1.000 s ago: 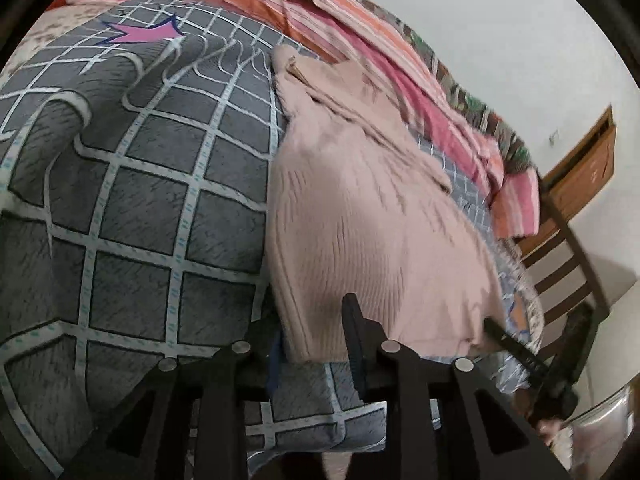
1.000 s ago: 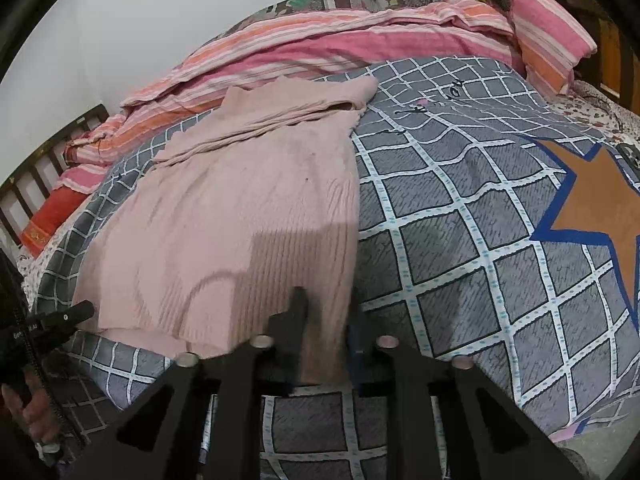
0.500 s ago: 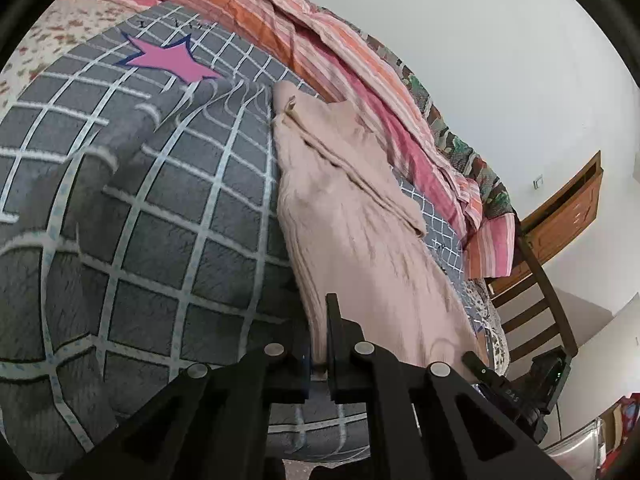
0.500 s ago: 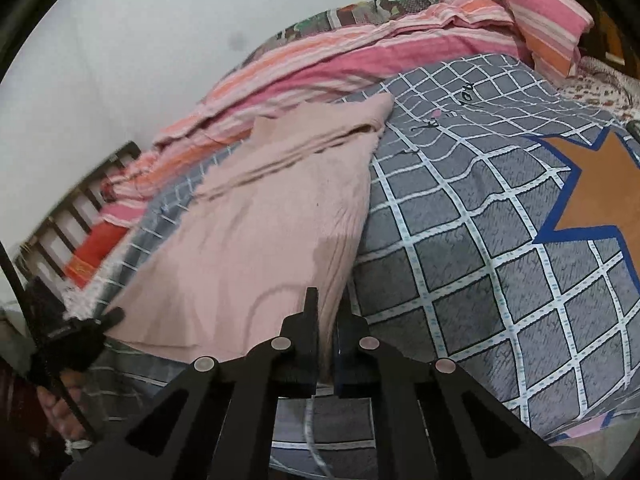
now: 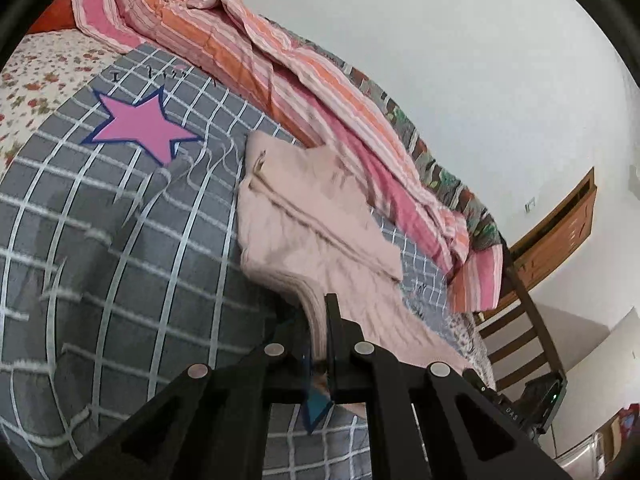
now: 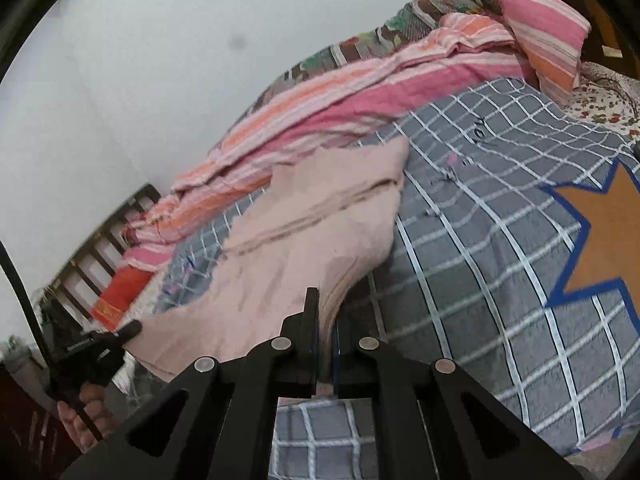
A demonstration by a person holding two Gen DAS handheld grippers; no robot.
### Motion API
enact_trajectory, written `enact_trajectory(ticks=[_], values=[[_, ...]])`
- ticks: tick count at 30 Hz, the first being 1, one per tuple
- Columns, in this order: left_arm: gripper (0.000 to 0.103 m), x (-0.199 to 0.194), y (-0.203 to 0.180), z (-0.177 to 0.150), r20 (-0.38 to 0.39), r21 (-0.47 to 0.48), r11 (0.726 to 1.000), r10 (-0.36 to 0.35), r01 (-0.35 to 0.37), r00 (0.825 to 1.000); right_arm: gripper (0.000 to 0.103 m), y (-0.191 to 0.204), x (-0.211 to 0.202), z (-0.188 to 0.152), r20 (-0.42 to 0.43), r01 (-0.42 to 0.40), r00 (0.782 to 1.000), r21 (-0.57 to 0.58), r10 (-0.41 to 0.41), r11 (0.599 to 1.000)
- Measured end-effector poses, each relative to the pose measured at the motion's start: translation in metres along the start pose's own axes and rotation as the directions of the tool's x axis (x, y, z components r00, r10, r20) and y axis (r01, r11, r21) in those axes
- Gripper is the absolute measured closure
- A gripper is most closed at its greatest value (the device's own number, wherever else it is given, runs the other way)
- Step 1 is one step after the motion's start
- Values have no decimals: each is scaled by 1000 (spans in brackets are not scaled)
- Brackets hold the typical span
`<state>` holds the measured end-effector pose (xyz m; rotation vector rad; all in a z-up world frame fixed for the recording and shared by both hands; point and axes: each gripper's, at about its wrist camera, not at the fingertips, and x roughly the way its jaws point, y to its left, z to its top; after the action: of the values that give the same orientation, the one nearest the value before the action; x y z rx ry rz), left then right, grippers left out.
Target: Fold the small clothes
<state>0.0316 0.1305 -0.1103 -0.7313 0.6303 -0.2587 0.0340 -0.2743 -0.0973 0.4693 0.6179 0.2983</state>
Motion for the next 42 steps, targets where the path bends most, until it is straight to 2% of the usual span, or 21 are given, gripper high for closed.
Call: enact_trajectory(ticks=[9, 13, 18, 28, 42], values=[[97, 4, -18, 30, 43, 45, 999, 26, -28, 999, 98, 2, 3, 38, 53, -67, 997, 52, 64, 996], [97, 10, -23, 43, 52, 42, 998, 48, -51, 998, 98, 7, 9, 51, 62, -72, 996, 42, 69, 997], [97, 11, -37, 58, 78, 81, 994, 69, -75, 995, 98, 11, 15, 68, 80, -75, 994, 35, 72, 997], [97, 17, -54, 71, 110, 119, 984, 116, -129, 987, 98, 19, 19, 89, 94, -78, 993, 8, 76, 997], [97, 27, -58, 89, 119, 115, 984, 119, -133, 986, 98, 28, 32, 110, 107, -61, 992, -19, 62, 998]])
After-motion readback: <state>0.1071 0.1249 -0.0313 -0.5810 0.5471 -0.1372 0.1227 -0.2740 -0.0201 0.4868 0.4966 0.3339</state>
